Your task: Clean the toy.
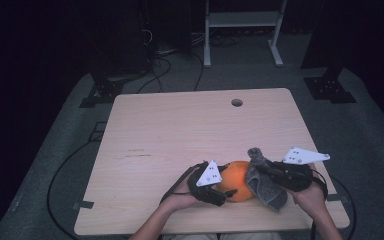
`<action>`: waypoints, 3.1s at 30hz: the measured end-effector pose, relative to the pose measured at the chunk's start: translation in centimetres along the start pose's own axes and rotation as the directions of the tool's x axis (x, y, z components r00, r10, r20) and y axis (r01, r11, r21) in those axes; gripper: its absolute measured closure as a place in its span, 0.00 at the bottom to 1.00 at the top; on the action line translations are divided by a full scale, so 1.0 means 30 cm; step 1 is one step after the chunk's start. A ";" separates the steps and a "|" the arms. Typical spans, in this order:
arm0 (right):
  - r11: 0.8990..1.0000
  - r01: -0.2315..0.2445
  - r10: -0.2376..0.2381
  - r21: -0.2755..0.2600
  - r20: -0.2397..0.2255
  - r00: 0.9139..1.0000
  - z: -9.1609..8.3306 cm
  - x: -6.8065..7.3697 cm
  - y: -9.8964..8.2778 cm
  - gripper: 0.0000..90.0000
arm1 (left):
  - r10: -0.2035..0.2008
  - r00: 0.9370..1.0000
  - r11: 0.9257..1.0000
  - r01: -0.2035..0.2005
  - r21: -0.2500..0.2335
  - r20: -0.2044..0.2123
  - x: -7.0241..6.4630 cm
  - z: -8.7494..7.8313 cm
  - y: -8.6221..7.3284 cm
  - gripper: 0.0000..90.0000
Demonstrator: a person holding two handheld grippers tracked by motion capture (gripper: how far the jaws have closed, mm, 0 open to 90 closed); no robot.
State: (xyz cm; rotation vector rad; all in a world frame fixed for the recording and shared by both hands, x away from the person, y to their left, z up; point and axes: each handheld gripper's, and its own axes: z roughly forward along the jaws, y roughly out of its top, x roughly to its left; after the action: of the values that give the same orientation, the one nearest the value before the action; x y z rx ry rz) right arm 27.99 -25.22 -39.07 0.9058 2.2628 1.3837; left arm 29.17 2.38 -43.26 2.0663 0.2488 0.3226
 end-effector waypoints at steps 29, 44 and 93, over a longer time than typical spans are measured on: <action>0.998 0.034 -0.029 0.045 -0.106 0.994 0.013 0.042 -0.006 0.84 | -0.053 0.998 0.998 0.054 -0.025 0.040 0.036 0.003 -0.007 0.10; 0.996 0.018 -0.030 -0.088 -0.128 0.991 -0.040 0.087 0.065 0.84 | 0.023 0.999 0.999 -0.022 -0.048 0.027 -0.025 -0.098 0.108 0.36; 0.998 0.059 -0.060 -0.020 -0.062 0.996 0.009 0.047 0.025 0.85 | -0.074 0.996 0.997 0.075 -0.033 0.042 -0.009 -0.006 0.009 0.36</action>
State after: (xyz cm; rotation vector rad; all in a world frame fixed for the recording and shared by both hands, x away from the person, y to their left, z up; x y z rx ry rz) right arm 27.37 -23.83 -38.48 0.7929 2.3000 1.4229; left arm 28.87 2.30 -42.98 2.0222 0.2925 0.2374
